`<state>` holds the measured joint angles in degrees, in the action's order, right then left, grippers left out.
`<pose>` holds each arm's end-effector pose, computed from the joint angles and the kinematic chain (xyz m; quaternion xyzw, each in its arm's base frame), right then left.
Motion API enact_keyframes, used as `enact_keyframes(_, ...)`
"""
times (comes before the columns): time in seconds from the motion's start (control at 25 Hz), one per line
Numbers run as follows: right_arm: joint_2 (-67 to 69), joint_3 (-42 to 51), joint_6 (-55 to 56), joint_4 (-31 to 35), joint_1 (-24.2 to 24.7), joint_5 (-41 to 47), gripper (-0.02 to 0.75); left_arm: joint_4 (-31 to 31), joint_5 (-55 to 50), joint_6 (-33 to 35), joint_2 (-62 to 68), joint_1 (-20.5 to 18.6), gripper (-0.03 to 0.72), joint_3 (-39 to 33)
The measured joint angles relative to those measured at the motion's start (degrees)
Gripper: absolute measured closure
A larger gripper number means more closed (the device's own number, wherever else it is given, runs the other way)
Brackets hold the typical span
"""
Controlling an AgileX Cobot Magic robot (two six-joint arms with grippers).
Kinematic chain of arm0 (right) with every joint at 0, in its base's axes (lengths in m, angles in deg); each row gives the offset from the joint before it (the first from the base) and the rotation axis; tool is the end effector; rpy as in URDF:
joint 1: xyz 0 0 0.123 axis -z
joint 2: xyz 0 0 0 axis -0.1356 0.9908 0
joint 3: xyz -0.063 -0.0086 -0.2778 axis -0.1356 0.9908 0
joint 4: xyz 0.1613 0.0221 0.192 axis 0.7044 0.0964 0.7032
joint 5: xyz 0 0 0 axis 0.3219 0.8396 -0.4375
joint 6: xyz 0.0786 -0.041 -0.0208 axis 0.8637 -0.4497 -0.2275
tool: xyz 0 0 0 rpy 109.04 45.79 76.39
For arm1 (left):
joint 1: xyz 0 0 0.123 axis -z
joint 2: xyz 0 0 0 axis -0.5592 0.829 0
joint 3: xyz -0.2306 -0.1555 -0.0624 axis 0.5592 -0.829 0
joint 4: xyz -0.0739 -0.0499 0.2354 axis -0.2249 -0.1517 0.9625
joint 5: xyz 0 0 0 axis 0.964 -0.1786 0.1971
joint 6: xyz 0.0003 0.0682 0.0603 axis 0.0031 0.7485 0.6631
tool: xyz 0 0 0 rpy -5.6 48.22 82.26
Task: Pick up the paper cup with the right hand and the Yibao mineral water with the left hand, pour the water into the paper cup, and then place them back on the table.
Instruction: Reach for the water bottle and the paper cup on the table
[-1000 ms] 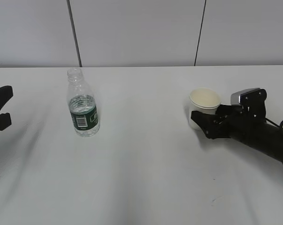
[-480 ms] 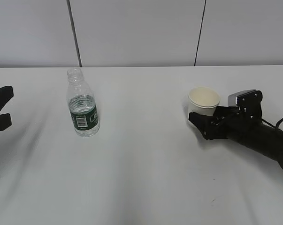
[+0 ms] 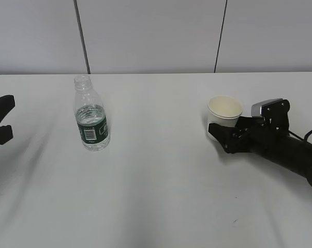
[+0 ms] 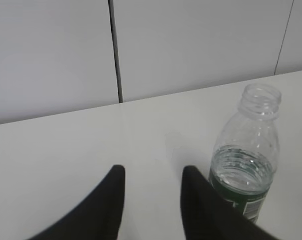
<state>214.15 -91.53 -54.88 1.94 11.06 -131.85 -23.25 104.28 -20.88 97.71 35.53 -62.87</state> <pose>0.3582 0.0285 0.0539 -0.1590 0.7736 0.1970 0.5808 0.2226 -0.0318 0.1973 0.1420 0.7581 -0.0861 0.6307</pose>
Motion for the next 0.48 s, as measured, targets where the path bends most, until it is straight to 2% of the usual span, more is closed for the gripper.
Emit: enact_keyframes(0.48,0.14,-2.93,0.38,-2.42,0.00,0.00,0.076,0.00,0.00,0.00,0.00,0.00,0.443,0.00)
